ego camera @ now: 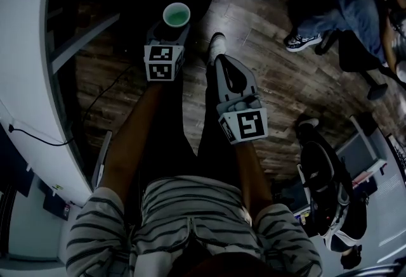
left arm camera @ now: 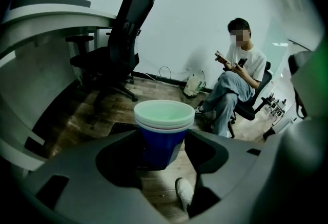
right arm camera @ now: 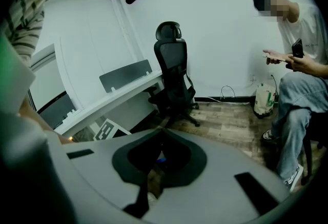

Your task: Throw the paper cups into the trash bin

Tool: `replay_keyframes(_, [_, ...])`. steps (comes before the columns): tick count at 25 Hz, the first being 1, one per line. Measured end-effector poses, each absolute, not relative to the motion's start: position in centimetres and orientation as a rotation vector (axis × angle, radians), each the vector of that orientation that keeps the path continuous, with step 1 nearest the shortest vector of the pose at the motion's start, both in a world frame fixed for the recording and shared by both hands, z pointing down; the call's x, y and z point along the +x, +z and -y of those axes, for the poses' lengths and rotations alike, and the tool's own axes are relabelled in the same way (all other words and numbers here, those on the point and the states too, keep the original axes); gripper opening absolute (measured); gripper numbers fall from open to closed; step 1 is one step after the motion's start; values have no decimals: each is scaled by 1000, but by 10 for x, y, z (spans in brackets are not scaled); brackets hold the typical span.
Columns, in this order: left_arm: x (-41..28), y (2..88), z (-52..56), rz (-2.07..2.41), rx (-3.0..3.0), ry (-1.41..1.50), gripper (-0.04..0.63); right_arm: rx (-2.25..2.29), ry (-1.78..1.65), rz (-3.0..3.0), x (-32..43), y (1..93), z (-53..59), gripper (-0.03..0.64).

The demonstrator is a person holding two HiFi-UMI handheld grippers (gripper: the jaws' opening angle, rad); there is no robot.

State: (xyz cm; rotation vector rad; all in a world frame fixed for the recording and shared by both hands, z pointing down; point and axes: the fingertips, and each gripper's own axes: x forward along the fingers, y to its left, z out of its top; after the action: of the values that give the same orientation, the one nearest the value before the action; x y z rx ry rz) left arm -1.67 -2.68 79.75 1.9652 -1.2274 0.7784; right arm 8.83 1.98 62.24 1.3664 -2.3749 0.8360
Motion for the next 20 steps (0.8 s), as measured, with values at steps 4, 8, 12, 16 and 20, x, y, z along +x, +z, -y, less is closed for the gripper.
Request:
replay_keyframes(4, [-18,815,31,1227,1949,807,279,1372,850,2364,90,629,-21,8])
replay_keyframes(8, [-15,830,35,1208,1944,810,279,1369,847,2355,91,635,-23,9])
replay_keyframes(12, [-17,847,37,1196,1947,838,279,1379,898,2346,92,639,-26,9])
replay_keyframes(16, [-20,865,45,1206,1906,828,279,1416,932,2336,98,643,-21,9])
replay_keyframes(20, [-19,881,45,1185,1879,847,279,1414,924,2328,98,646,-23,9])
